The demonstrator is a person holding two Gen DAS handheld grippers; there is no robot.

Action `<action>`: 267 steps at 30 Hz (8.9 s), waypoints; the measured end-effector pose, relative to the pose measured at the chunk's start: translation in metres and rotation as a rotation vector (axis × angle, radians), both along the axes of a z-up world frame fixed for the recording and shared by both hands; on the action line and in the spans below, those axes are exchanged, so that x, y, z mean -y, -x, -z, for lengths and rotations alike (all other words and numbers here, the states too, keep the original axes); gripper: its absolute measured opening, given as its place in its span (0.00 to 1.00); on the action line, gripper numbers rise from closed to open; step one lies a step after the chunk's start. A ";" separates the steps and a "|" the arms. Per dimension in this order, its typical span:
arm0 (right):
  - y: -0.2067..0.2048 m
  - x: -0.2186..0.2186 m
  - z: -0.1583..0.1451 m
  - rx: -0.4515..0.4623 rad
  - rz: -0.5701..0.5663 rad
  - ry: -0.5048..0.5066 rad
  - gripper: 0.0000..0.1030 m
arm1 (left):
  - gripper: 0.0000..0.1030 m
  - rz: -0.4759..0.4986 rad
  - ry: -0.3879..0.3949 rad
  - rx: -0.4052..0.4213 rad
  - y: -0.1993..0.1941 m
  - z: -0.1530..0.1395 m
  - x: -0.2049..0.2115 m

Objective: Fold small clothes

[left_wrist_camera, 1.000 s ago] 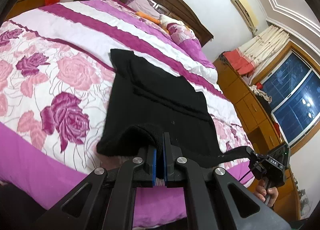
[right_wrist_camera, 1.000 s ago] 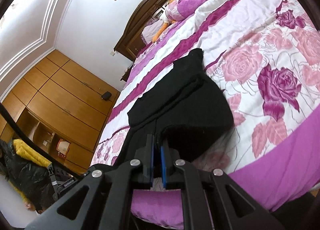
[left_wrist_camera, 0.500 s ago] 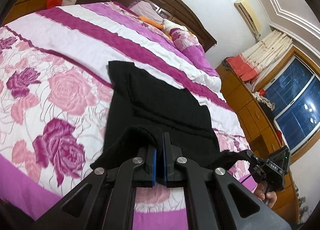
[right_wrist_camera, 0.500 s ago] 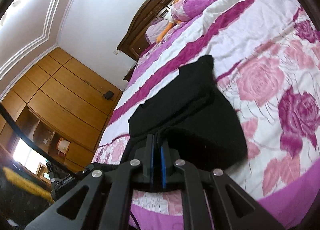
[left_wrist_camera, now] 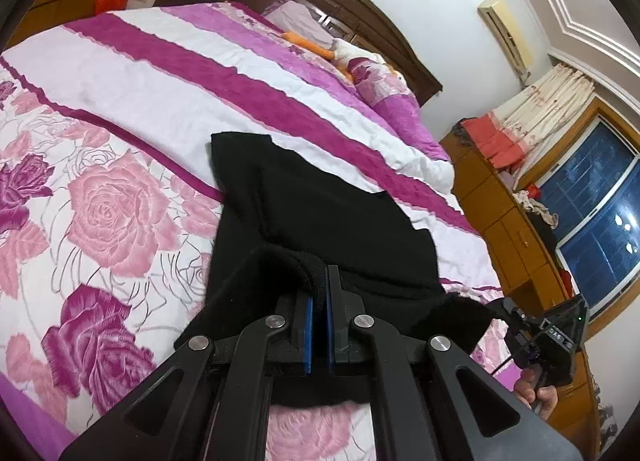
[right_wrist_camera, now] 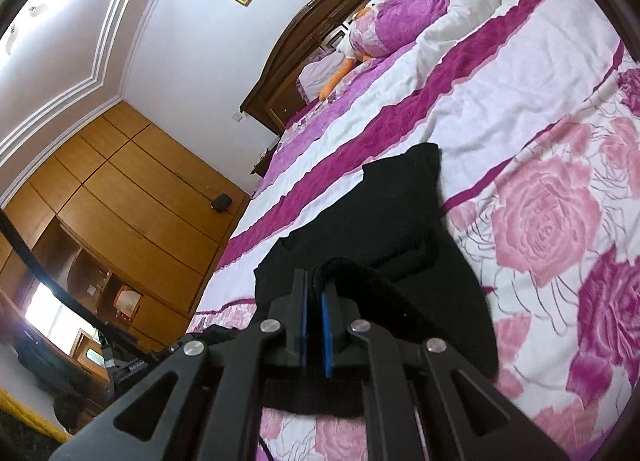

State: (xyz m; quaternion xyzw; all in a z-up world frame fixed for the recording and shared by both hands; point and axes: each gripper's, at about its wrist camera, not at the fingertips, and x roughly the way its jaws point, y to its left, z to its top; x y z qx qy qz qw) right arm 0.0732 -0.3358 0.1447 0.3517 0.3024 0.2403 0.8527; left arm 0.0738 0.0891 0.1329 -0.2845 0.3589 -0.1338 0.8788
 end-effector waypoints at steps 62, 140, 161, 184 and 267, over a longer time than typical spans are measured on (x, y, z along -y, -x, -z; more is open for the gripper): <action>-0.257 -0.050 0.042 -0.189 0.150 0.207 0.31 | 0.02 -0.061 -0.167 -0.194 -0.248 0.039 -0.023; -0.096 -0.003 0.094 -0.339 0.174 -0.002 0.82 | 0.11 -0.116 0.534 -0.256 -0.062 0.123 -0.084; -0.078 -0.013 0.075 -0.281 0.139 -0.002 0.12 | 0.01 -0.113 0.310 -0.123 -0.029 0.090 -0.094; -0.144 -0.007 0.098 -0.184 0.085 -0.110 0.93 | 0.16 0.015 -0.277 0.153 -0.060 -0.001 0.016; -0.156 -0.253 -0.060 -0.059 0.016 0.554 0.19 | 0.01 -0.046 0.091 -0.136 -0.093 0.055 -0.080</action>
